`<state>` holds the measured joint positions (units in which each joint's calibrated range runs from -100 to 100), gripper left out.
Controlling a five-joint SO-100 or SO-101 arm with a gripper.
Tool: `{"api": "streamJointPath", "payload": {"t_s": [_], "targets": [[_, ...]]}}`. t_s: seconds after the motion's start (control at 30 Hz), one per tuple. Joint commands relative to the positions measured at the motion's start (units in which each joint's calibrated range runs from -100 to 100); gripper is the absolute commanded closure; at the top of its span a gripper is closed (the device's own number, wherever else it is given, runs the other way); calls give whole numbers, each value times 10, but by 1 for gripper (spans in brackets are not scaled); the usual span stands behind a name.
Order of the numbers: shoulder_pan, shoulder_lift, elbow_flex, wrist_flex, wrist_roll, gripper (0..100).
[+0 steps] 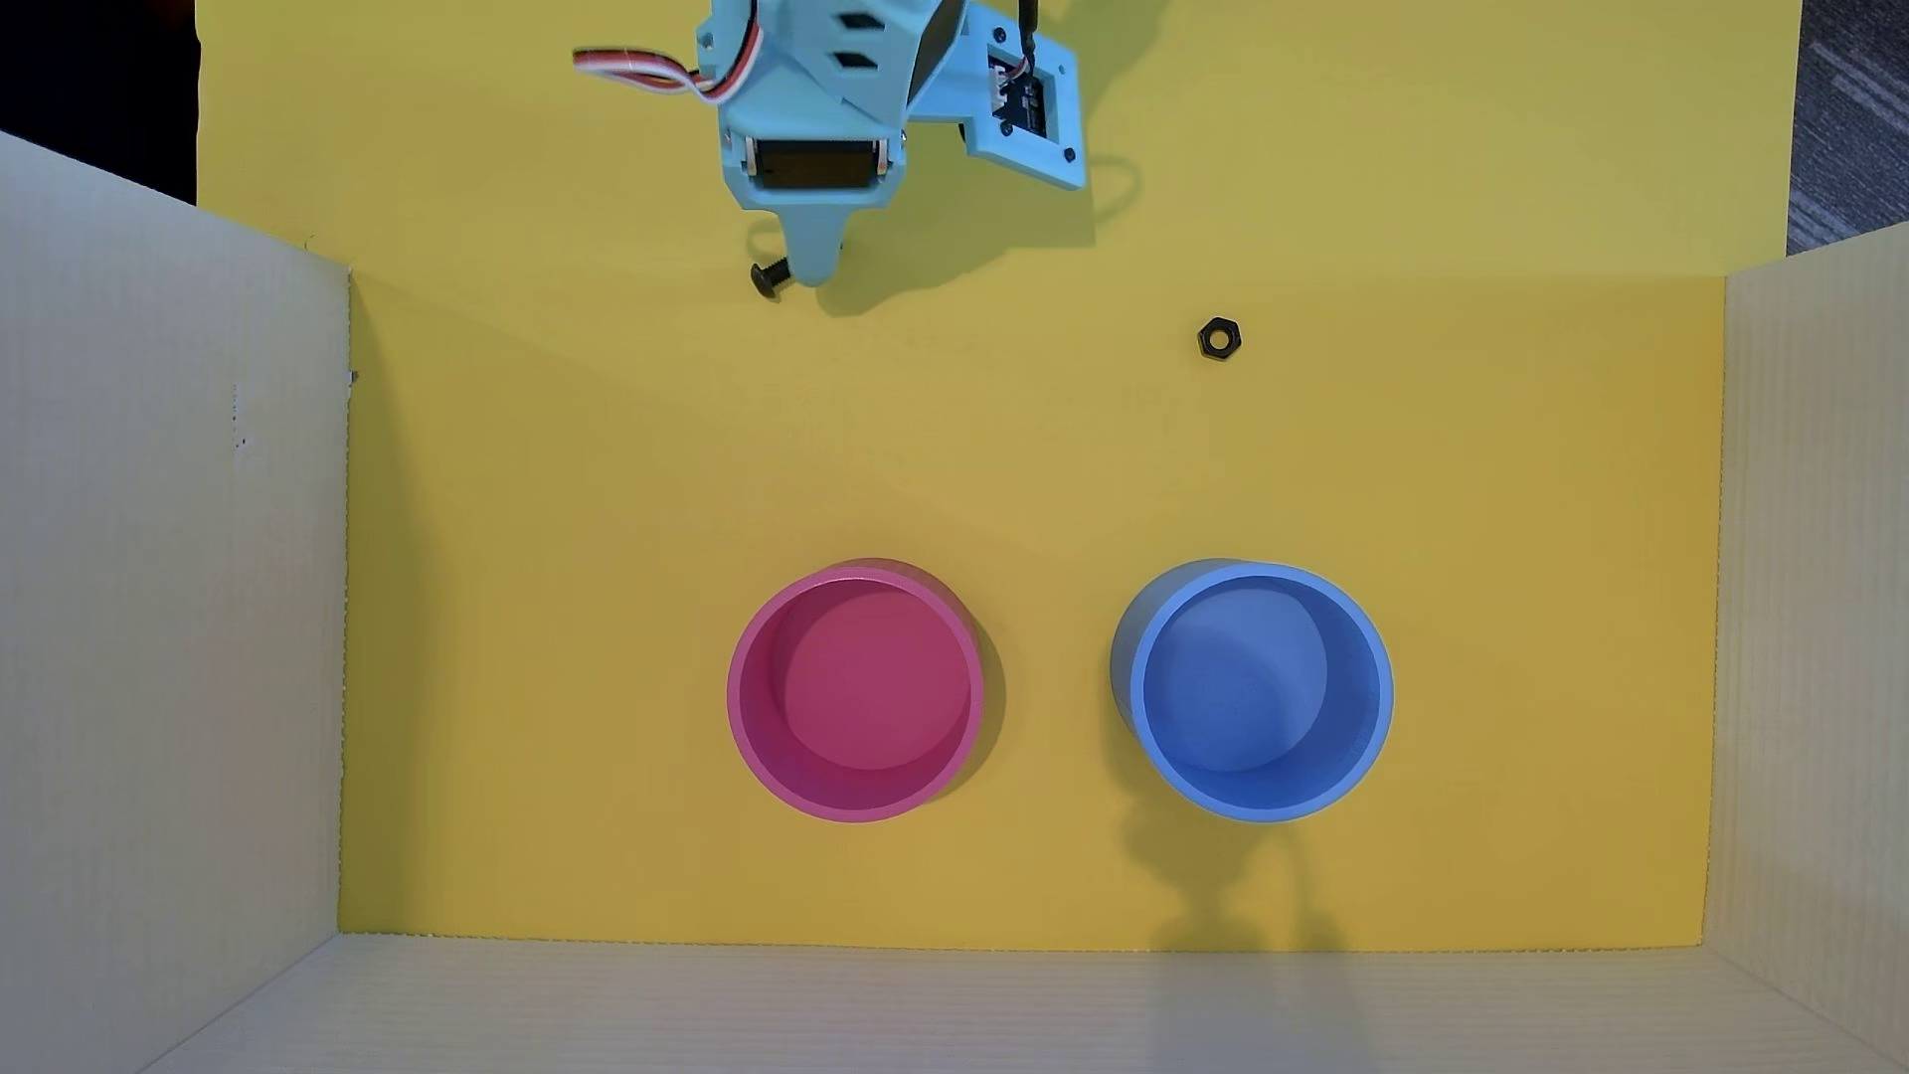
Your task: Pick up the bolt and place it in the pink box
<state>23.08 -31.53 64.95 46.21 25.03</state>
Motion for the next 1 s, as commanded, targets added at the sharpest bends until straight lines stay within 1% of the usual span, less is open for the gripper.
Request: {"api": "streamJointPath", "payload": {"t_s": [0.0, 0.37, 0.43, 0.6, 0.8, 0.9, 0.97], "targets": [[0, 24, -24, -7, -2, 84], [0, 99, -32, -64, 2, 84], [0, 113, -32, -75, 2, 87], [0, 150, -32, -103, 2, 99], [-1, 160, -35, -110, 2, 99], [0, 160, -66, -108, -3, 99], [2, 160, -99, -103, -23, 99]]}}
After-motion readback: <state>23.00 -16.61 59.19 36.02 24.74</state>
